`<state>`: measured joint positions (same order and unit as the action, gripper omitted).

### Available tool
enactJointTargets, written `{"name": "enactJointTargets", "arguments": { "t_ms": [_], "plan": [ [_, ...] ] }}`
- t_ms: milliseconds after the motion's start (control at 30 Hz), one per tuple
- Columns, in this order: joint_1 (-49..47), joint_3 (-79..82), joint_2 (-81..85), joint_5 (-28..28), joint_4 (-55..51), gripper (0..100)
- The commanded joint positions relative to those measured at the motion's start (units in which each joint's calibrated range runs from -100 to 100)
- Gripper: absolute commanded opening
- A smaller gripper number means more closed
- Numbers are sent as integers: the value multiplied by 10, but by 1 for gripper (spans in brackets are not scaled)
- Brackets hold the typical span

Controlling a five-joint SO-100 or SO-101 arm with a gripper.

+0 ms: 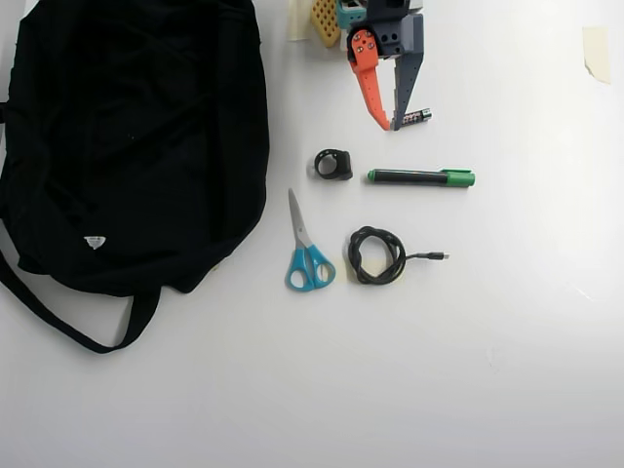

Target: Put the green marker into the black bag

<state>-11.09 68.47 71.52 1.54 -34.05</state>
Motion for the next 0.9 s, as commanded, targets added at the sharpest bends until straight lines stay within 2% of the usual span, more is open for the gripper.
{"name": "enactJointTargets", "arguments": {
  "t_ms": [0,567,867],
  "plan": [
    [-2,-75,-63,-2,38,2],
    [29,-363,-377,-3,109,2],
    [46,-510,-504,-4,110,2]
  ]
}}
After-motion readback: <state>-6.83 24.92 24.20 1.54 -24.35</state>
